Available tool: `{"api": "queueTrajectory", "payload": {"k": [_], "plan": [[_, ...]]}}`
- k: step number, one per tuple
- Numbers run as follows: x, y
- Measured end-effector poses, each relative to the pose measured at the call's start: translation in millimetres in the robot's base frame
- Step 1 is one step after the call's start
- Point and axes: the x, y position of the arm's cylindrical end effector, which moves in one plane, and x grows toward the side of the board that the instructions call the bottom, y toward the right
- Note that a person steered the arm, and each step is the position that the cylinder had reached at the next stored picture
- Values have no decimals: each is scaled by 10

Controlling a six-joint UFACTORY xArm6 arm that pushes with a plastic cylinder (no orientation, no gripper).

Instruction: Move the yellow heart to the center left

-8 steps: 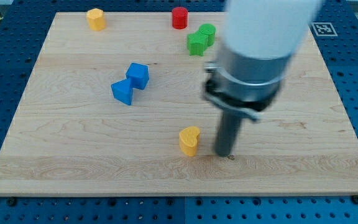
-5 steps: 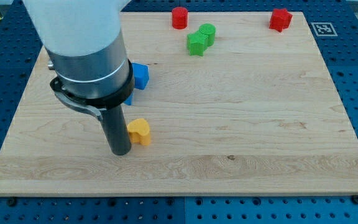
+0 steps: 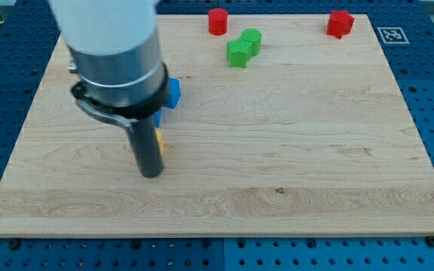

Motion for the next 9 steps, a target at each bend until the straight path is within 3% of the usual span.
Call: {"api": "queueTrajectory", "payload": {"k": [3,6,7,9], "plan": [[-83,182],[-421,-49],[-418,218],[-534,-130]]}}
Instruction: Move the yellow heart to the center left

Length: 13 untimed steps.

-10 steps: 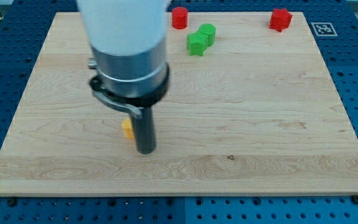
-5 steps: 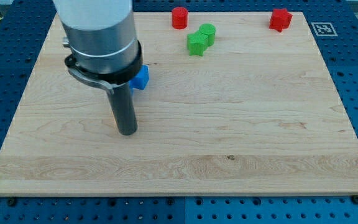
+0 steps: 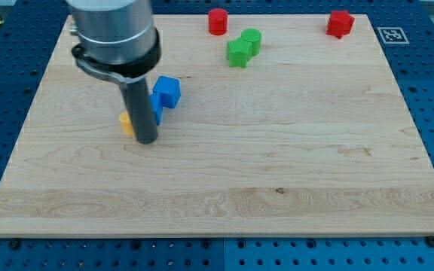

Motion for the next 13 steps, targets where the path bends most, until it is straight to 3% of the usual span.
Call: {"api": "queueTrajectory", "payload": {"k": [7,11,13], "plan": [[-562,-380],[-488,-114],[-763,147]]}}
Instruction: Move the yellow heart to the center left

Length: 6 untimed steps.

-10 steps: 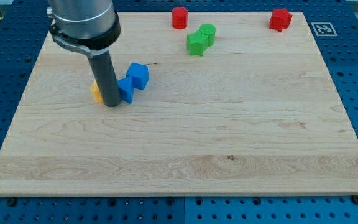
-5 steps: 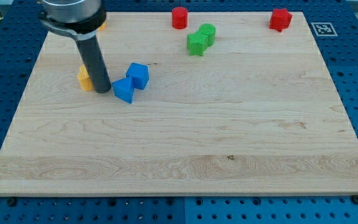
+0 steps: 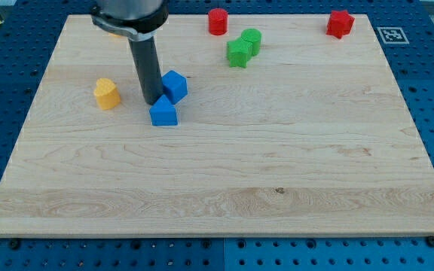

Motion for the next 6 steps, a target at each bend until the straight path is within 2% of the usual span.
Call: {"api": "queueTrajectory", "payload": {"k": [2,6], "plan": [[-2,-176],[-2,-917]]}}
